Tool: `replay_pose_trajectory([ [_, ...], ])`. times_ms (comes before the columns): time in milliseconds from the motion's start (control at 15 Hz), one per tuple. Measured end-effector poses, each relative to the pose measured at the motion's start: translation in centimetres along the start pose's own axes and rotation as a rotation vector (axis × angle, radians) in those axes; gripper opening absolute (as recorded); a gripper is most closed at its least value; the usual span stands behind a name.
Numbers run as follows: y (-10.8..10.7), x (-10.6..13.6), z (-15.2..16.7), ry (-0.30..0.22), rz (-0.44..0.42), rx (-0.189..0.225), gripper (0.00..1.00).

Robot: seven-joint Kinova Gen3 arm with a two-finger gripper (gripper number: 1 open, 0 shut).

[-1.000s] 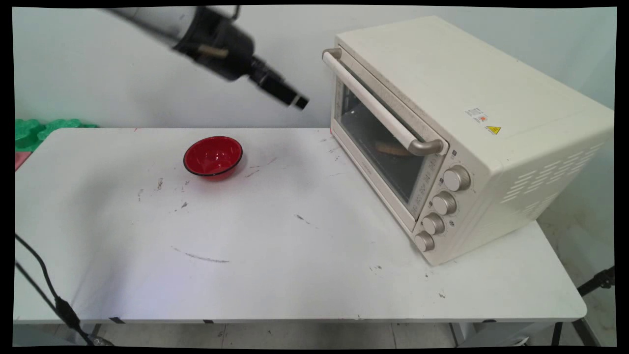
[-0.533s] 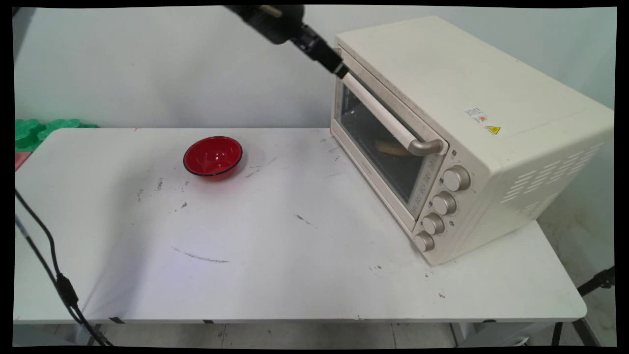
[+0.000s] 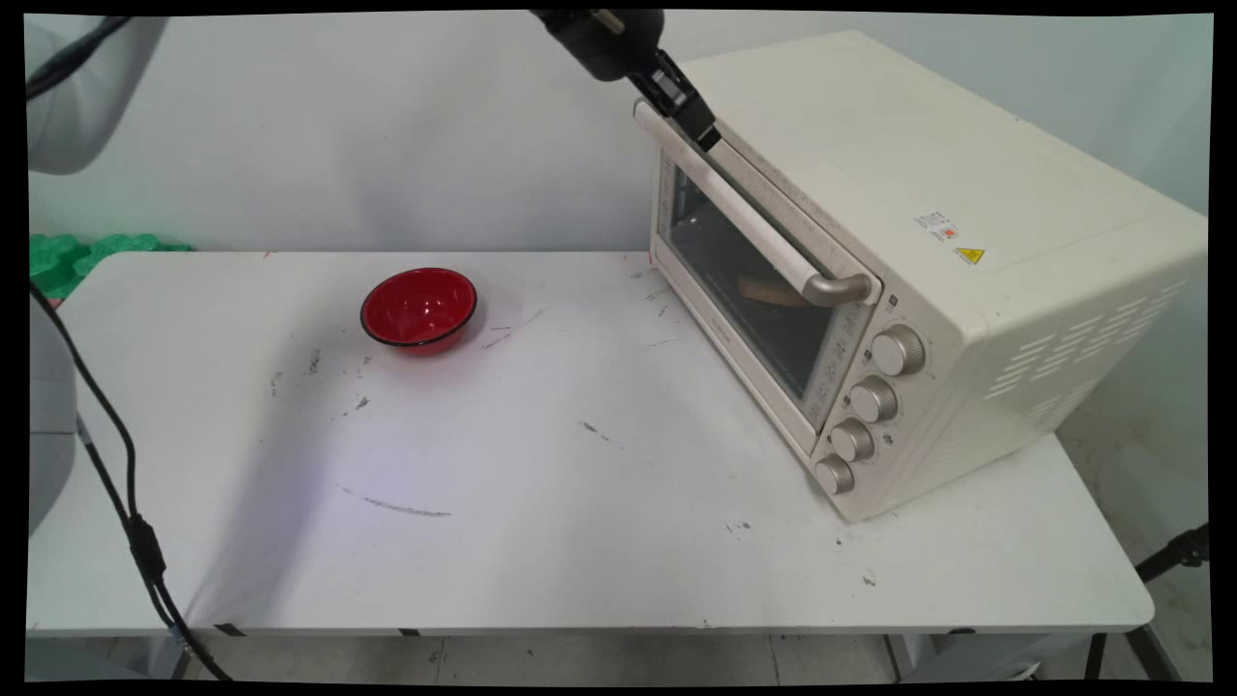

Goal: Open the oven

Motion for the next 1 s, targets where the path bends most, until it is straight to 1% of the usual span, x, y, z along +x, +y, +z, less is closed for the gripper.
replay_pose_trajectory([
  [467,0.0,1.3,2.7,-0.062,-0.006,-0.012,0.0],
  [733,-0.1,1.6,3.8,-0.076,-0.013,-0.013,0.0],
  [1000,-0.2,1.4,4.6,-0.095,-0.018,-0.011,0.0],
])
